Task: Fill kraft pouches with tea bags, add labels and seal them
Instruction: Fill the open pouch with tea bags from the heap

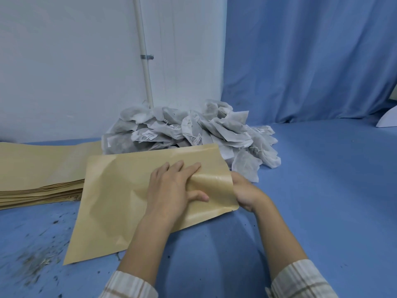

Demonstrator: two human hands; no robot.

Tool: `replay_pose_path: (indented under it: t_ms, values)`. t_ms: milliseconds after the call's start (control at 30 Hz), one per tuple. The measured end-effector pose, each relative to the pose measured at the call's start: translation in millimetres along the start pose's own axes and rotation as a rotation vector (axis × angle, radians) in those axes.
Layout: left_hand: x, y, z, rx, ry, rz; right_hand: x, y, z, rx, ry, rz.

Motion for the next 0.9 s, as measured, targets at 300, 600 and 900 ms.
replay_pose_path:
  t_ms: [300, 600, 900]
  values:
    - [-21, 10, 0, 0.086, 0.088, -0.052, 6, 66, 10, 0.660, -0.024, 0.044]
    - [-35, 12, 0, 0.115, 0.164, -0.002, 16, 74, -19, 0.728, -0.090, 0.464]
    - [-38, 32, 6, 0.167, 0.169, 0.346, 20, 94, 5, 0.625, 0.127, -0.667]
Point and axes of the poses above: each hand's wrist, its own z-axis away from the middle knuckle, its own y-axis out of the back of the hand, x = y × z, the point moved 10 cm from there along -z, towards the middle knuckle, and after that the axes turned 14 degrees about z, right-handed, at the moved point
